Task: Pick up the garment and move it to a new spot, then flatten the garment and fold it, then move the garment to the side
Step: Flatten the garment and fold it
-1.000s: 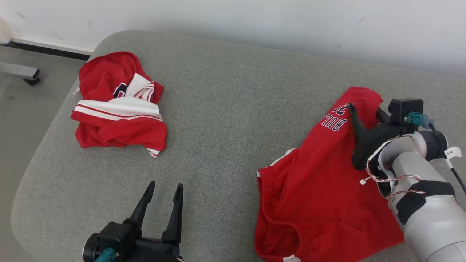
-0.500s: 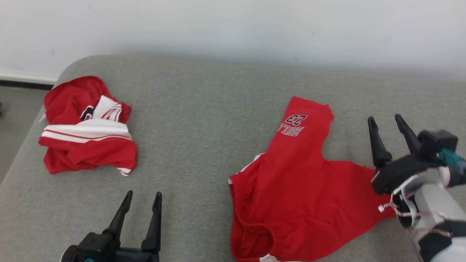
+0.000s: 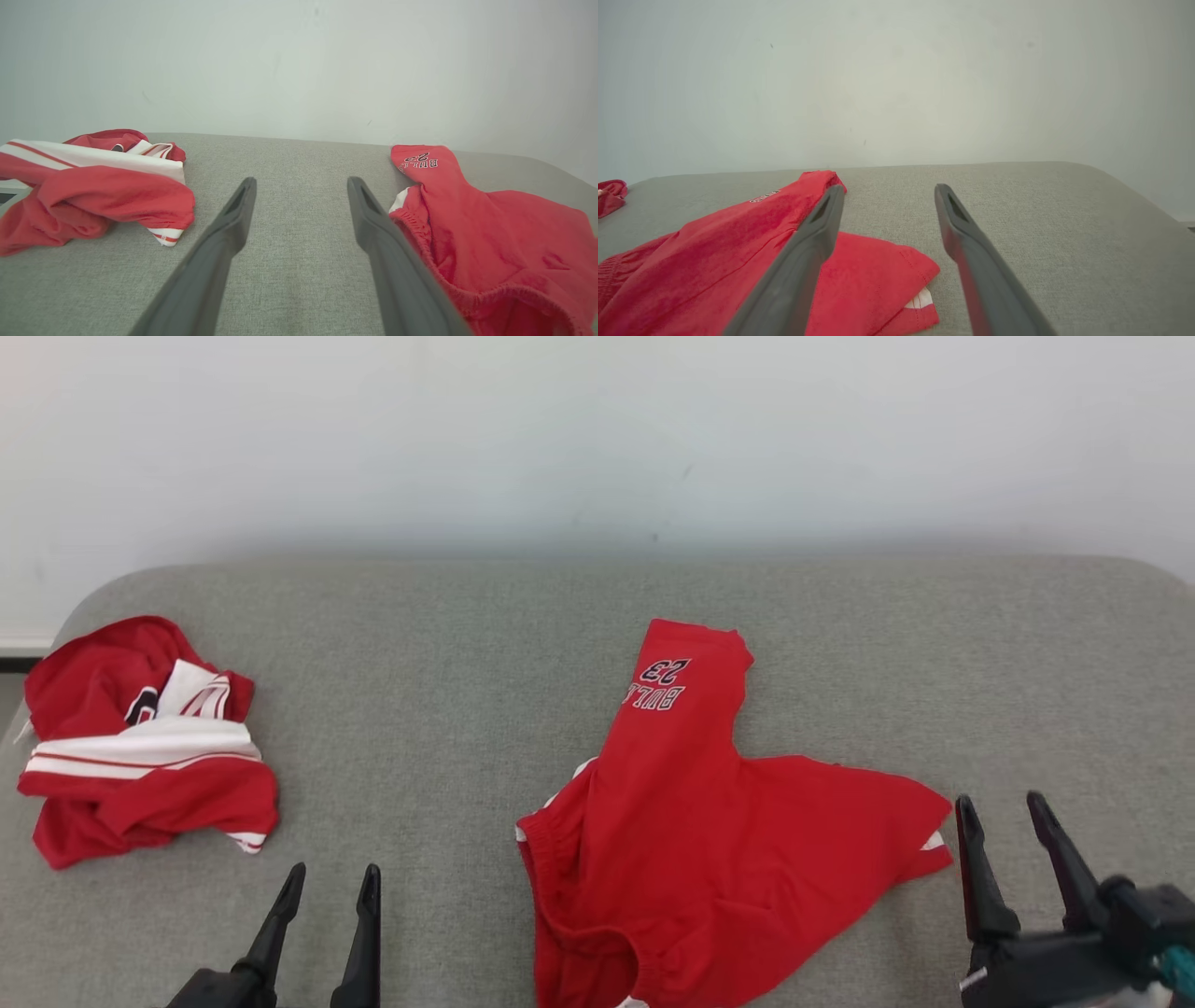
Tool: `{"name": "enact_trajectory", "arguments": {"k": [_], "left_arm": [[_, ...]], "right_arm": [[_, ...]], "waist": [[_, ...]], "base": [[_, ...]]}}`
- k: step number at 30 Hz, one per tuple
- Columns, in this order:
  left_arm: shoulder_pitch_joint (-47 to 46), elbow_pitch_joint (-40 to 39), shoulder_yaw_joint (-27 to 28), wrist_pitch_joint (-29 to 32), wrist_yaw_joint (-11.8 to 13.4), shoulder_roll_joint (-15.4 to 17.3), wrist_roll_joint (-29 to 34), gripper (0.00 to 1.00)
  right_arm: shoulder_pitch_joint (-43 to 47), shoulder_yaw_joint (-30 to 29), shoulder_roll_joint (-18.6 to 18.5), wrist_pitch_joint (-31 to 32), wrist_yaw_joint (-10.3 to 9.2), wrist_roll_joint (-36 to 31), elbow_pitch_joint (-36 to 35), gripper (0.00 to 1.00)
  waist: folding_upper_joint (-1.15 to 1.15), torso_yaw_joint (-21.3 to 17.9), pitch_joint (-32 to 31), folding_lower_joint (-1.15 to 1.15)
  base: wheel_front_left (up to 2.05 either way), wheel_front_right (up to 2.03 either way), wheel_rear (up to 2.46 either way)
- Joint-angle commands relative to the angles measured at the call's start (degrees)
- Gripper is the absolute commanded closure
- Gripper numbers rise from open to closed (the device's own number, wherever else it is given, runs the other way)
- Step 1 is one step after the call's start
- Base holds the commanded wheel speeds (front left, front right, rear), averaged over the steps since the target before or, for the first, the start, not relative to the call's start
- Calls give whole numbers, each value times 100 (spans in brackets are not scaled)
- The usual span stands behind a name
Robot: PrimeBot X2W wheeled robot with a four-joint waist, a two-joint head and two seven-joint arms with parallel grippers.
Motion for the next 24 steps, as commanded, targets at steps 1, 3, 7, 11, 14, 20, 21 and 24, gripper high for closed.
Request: {"name": "enact_trajectory", "arguments": {"k": [1, 3, 7, 11, 14, 20, 21, 24], "left_arm": [[71, -22, 13, -19, 6, 35, 78, 0], [122, -20, 35, -19, 6, 49, 83, 0], [202, -27, 97, -19, 6, 67, 87, 0], [198, -40, 144, -19, 6, 82, 99, 0], [197, -34, 154, -19, 6, 105, 93, 0], [198, -42, 98, -19, 6, 44, 129, 0], [203, -52, 88, -19, 6, 45, 133, 0], [203, -60, -87, -19, 6, 74, 140, 0]], "right_arm": [[187, -81, 87, -1, 3, -53, -126, 0], [502, -195, 232, -2, 3, -135, -359, 0], [982, -354, 515, -2, 3, -252, -732, 0], [1278, -456, 675, -1, 3, -284, -826, 0], [1319, -463, 725, -2, 3, -322, -824, 0], [1277, -515, 715, -2, 3, -330, -765, 0], [1275, -518, 712, -2, 3, -332, -753, 0], [1260, -510, 715, -2, 3, -331, -718, 0]], "waist": [[0, -126, -133, 1], [0, -151, -179, 1], [0, -184, -215, 1], [0, -202, -220, 1], [0, -213, -212, 1], [0, -186, -220, 1], [0, -177, -220, 1], [0, -154, -214, 1]], "base": [[0, 0, 0], [0, 0, 0], [0, 0, 0], [0, 0, 0], [0, 0, 0], [0, 0, 0], [0, 0, 0], [0, 0, 0]]}}
